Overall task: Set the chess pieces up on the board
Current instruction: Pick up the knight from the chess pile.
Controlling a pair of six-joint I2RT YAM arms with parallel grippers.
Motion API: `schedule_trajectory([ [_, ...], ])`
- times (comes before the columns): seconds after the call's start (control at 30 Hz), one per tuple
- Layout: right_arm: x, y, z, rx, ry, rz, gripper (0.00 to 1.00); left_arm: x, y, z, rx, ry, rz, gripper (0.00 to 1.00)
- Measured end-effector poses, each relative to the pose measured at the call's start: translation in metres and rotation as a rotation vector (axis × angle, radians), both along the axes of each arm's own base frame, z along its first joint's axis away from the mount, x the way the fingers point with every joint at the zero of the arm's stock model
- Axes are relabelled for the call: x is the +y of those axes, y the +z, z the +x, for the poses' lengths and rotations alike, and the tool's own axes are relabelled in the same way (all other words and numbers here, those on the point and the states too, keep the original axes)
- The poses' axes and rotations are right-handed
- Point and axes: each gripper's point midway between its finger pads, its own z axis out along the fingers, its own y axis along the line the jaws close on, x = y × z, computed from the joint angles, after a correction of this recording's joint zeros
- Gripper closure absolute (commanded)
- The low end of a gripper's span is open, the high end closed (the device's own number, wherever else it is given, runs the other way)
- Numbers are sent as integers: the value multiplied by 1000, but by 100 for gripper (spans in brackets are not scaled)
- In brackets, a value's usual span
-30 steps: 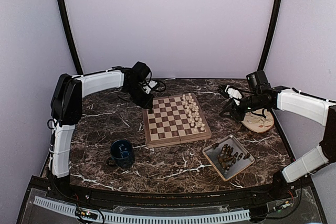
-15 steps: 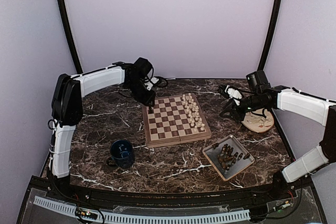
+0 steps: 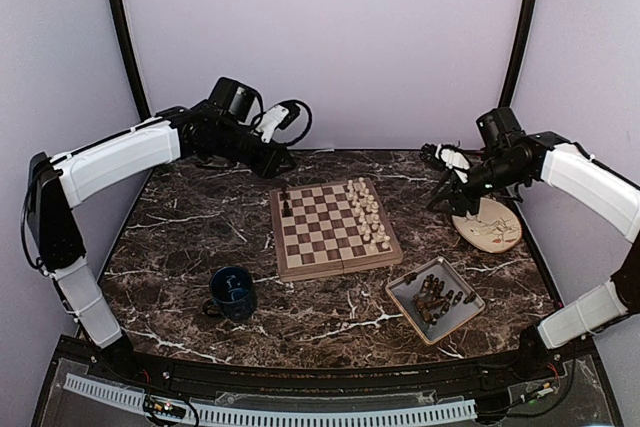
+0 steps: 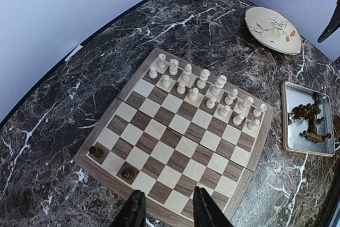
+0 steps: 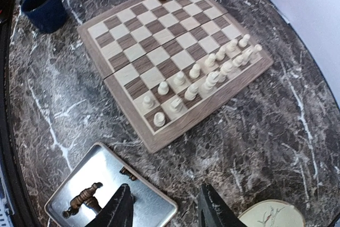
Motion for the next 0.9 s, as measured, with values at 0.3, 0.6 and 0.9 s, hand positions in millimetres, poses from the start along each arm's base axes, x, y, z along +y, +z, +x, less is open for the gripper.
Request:
schedule_trajectory([
  [0.3,-18,-76,-60,224,66,-208,59,-6,-30,-21,-33,-41,-21,67],
  [0.6,-18,-121,-81,271,115,-393,60,-13,-20,-18,-59,-54,-69,66],
  [0.9,-9,-146,-80,310,143,-449,62,-15,-19,-20,-53,-62,-83,66],
])
